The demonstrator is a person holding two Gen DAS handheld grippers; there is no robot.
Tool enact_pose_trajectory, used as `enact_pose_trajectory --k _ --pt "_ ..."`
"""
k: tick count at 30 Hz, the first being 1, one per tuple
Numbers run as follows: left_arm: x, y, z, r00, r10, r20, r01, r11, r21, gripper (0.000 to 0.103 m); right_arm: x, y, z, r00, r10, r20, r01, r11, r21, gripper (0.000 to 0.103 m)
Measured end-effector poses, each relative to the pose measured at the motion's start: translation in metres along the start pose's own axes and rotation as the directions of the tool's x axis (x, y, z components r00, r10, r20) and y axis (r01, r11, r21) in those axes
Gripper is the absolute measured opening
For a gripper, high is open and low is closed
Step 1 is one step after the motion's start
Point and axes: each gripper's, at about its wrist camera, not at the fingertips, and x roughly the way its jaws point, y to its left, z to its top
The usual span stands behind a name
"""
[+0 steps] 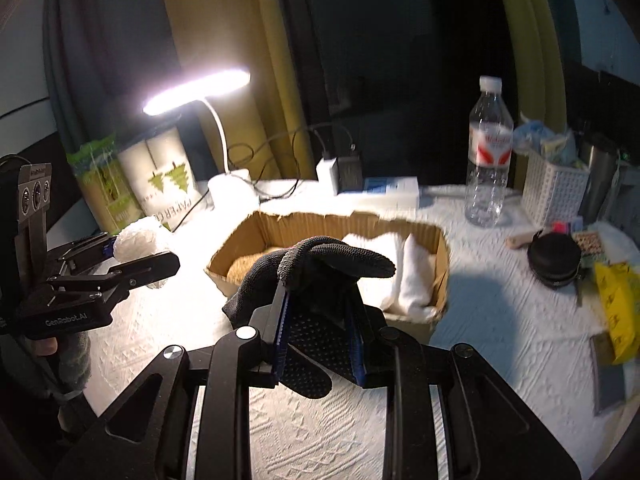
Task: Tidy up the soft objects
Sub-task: 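Grasp the bubble-wrapped rolls with the left tool while the right tool grasps the grey glove, then lower the rolls into the box with the left tool while the right tool drops the glove in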
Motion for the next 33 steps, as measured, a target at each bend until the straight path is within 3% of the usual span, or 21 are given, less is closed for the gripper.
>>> enact_pose_trajectory --k 5,17,33 --pt "0.003 -0.002 0.019 1.0 0.001 0.024 -0.002 0.999 0.039 0.059 -0.005 -0.002 0.014 1.0 -0.005 0.029 0.006 1.0 -0.021 0.027" --pt "0.023 0.017 0.048 0.998 0.011 0.063 -0.012 1.0 0.015 0.059 0.003 -0.015 0.044 0.997 -0.014 0.079 0.018 0.999 -0.044 0.027" --pt "0.107 0.034 0.033 0.998 0.02 -0.058 -0.02 1.0 -0.009 0.059 0.075 -0.038 0.044 1.0 0.016 -0.004 -0.016 1.0 -0.014 0.027"
